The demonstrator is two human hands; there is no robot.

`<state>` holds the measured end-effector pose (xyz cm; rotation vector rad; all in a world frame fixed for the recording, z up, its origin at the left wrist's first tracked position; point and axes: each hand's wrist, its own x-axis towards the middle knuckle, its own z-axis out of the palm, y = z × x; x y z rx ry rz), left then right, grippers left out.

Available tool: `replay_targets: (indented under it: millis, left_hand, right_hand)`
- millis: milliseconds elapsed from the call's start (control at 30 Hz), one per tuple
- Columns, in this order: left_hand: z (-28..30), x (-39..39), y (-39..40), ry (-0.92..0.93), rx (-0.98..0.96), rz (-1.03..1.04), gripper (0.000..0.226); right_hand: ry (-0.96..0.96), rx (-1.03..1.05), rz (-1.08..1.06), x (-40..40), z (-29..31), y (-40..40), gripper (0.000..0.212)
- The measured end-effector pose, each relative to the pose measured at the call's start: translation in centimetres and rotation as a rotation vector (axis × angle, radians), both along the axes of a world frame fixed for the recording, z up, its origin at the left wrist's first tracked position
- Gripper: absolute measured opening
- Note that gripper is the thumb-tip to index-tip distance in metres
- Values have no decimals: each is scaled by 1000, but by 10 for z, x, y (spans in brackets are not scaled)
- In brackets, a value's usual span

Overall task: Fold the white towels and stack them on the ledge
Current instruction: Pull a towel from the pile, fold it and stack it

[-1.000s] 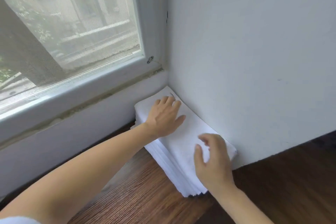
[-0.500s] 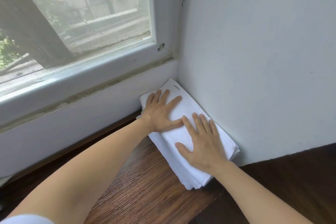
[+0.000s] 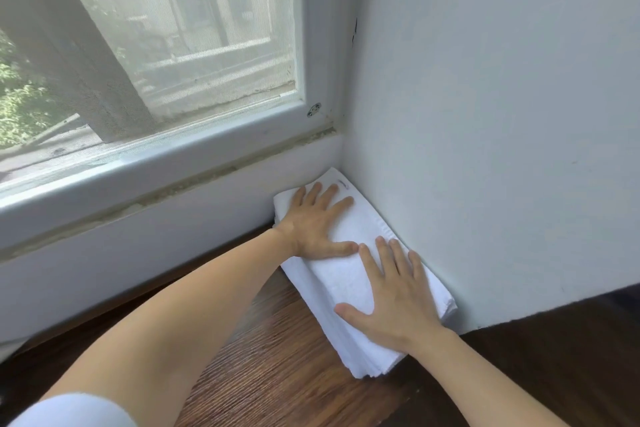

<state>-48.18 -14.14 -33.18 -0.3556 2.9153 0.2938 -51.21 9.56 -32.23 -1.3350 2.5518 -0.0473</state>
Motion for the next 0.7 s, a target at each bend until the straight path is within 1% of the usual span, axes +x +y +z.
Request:
replay_targets:
  millis: [100,133,300,400,500,700]
  left_hand:
    - [23,10,5,42,-4,7,94]
    - [29,15,6,67,-16,4,90]
    - [51,56,-4,226,-110,1,76]
    - [68,93,-10,242,-152,50,68]
    - [82,138,-15,244,-164,147,54]
    - [102,258,-22,156,-218,381,58]
  right_hand:
    - [41,-126,-38,-3,17,-12,78]
    - [45,-169,-47,-3,22,-19,70]
    - [27,-238,-56,2,51,-62,49]
    - [-40,-295,-35,15,71,-86,46]
    - [-72,-355,51,36,88,-113,46]
    - [-170,-460,293,121,101,-177,47]
